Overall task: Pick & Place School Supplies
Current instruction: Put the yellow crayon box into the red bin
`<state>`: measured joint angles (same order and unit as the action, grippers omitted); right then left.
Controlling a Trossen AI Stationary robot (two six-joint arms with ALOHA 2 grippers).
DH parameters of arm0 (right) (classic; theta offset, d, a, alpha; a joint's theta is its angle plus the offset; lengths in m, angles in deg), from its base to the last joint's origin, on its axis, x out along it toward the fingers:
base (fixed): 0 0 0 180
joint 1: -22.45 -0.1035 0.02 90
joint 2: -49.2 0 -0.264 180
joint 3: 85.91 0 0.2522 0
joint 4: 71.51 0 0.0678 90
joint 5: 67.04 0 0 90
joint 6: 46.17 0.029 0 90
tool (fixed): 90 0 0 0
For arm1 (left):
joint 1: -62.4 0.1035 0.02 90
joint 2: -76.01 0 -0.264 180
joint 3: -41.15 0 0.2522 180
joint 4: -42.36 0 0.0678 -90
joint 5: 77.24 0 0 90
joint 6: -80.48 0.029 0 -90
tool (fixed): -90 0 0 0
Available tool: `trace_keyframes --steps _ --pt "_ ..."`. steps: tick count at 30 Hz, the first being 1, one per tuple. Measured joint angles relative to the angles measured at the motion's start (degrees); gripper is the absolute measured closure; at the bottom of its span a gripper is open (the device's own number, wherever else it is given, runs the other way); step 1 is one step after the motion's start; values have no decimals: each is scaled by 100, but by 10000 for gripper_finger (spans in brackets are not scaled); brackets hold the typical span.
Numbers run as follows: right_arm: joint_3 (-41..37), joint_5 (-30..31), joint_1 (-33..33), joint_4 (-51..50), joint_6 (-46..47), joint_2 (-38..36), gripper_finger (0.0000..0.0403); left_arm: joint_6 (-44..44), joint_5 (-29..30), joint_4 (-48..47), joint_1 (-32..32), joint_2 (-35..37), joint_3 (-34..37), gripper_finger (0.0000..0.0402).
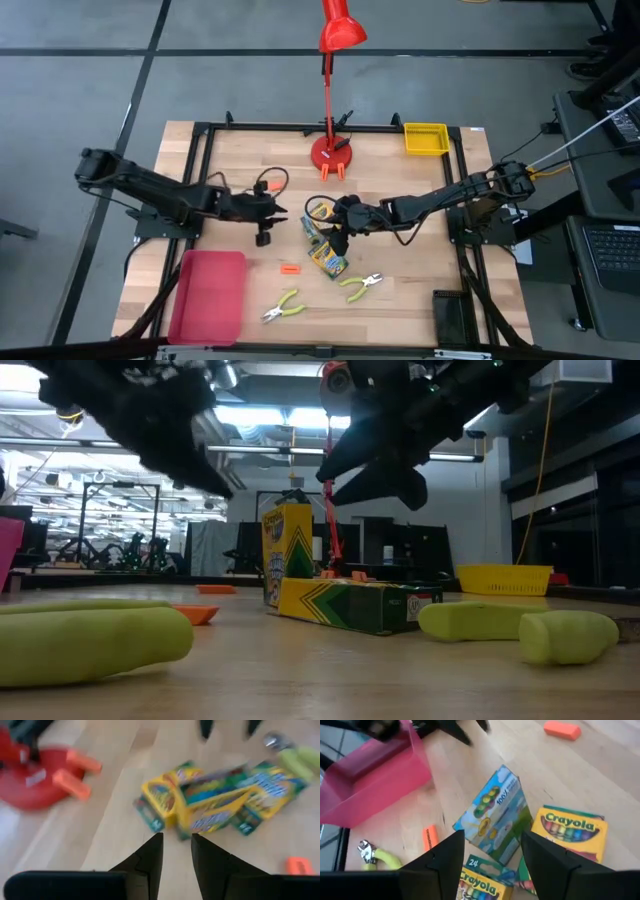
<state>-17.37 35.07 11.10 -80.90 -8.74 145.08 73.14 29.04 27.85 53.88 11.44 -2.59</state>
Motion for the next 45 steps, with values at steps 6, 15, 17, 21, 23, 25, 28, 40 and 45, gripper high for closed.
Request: trace_keyframes --steps 6,15,17,21,23,25,28,40,45 --pt "0 488 0 -566 736 0 203 1871 -543 -4 0 486 0 303" --pt "-2 605 -229 -1691 1586 -2 203 2598 -477 100 97 231 -311 303" --pt "-2 708 -327 -1782 1797 -14 203 2570 -699 45 193 7 -467 303" --pt "-5 988 -576 -2154 2317 -216 202 2677 -982 -118 308 -532 -864 303" --pt "-9 1218 -777 -2262 2440 -504 199 2742 -986 -189 313 -743 -1002 303" --pt "-2 1488 -1003 -2371 2532 -844 195 2888 -1034 -210 313 -823 -1043 303" --pt "-2 1742 -1315 -2872 2677 -1347 190 3276 -1137 -116 310 -910 -1071 303" --pt "-5 2782 -2294 -4657 4290 -2315 186 4327 -1192 251 343 -1190 -1067 303" --pt "-4 2801 -2470 -4864 4621 -2315 186 4418 -1209 325 343 -1366 -1056 303"
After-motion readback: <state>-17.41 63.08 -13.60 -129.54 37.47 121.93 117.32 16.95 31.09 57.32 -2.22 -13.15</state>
